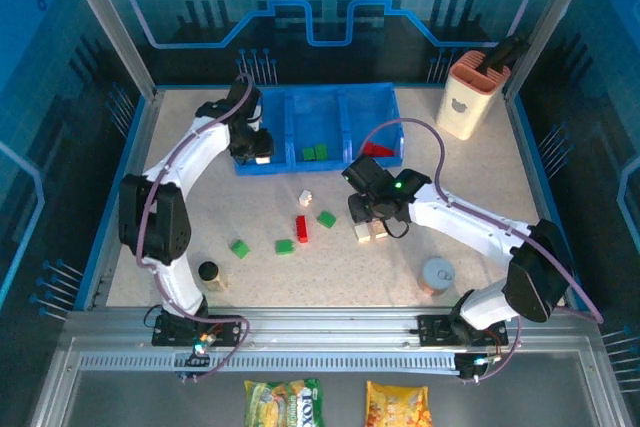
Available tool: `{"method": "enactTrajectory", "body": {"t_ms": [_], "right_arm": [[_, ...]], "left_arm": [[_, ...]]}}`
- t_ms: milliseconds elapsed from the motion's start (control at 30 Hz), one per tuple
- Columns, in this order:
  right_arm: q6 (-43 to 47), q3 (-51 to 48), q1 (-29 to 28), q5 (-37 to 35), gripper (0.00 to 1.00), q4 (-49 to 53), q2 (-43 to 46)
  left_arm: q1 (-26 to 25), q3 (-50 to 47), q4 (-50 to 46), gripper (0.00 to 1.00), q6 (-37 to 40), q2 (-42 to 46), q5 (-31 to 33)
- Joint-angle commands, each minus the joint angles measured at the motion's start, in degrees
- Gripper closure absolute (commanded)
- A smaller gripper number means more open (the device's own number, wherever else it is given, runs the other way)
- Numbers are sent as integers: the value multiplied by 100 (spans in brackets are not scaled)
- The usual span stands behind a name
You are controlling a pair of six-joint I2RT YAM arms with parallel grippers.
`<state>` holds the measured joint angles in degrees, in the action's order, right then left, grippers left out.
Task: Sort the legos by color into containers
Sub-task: Place the lego in the container.
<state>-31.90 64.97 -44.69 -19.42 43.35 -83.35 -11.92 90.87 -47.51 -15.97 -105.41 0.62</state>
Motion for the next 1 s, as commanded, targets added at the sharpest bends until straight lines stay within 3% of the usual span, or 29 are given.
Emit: {"method": "enactTrajectory", "body": {"t_ms": [0,533,967], "right_arm": [[44,-11,-23,-180,52,217,135],[63,-106,26,-260,52,390,152],[-36,-279,13,-233,51,415,118]], "left_arm": [[96,541,-310,65,220,-453,178],[204,2000,-295,64,275,-2347,508],[247,1973,-105,61,248,-2731,442]]}}
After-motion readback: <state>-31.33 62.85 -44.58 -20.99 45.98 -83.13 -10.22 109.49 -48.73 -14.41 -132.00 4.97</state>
